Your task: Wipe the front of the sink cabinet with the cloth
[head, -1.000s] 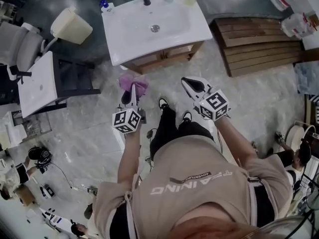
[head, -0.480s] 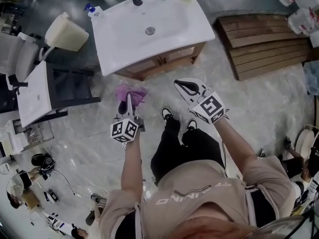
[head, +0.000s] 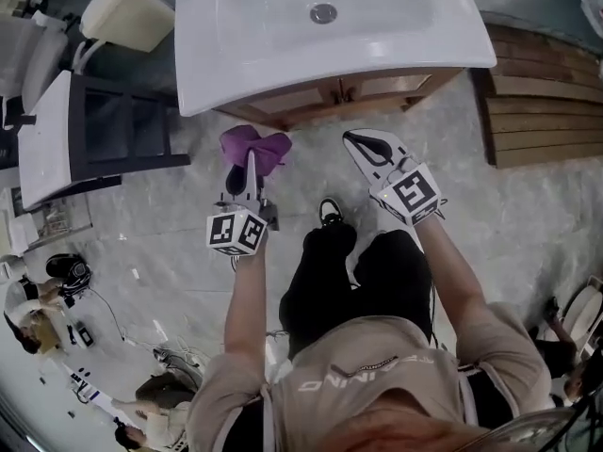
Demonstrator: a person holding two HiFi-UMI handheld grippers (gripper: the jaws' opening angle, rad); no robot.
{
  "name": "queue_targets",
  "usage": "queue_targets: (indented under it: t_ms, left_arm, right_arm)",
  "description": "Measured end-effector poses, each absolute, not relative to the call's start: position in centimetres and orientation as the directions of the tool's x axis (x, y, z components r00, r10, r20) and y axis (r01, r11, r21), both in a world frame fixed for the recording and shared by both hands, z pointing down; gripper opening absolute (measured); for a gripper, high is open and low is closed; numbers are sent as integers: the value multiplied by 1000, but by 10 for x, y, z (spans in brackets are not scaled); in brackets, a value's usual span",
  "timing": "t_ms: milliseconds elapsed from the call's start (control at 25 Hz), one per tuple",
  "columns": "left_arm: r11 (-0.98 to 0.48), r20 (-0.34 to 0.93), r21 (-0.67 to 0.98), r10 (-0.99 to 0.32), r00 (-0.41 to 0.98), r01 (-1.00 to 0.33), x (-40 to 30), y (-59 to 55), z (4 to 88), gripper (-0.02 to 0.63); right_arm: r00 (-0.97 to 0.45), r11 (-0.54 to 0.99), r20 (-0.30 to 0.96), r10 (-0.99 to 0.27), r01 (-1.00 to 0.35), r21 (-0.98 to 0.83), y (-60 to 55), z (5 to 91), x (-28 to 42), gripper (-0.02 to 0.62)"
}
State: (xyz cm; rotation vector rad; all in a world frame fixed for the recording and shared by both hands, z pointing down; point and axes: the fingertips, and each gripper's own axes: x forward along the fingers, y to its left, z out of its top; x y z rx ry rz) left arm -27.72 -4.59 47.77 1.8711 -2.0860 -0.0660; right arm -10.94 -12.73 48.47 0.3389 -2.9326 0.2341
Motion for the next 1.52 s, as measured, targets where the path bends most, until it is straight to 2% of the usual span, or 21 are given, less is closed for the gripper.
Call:
queue_targets:
  t_ms: [240,480,760,920,1280,1520]
  left_arm:
    - [141,159,250,-982,-103,-958,-302,-55,532,37]
    - [114,33,328,-994,-109,-938,-313,-59,550,37]
    - [165,-13,274,-984,-175,-947,-325,-56,590,37]
    - [192,-44,229,-977,-208,-954,-326,-52,600,37]
    - [240,-84,128,-964,-251,-962,-329,-66,573,37]
    - [274,-100,67,-955,-280,-959,-364,-85,538,37]
  right_arm:
    - [-972,963,122,-203,-220,-157,-143,543,-139,12]
    - [-991,990,-20,-135,-134,-49,-132,545,-166,12]
    - [-996,996,11,-89,-89,-20,-130,602,-172,12]
    - [-997,996,31,-68,-69,-62,-129,629,-169,12]
    - [-999,998,19,-32,-33,-51,-124,619,-156,12]
    - [-1000,1000,8,-16,-16,-13,-117,612,-138,12]
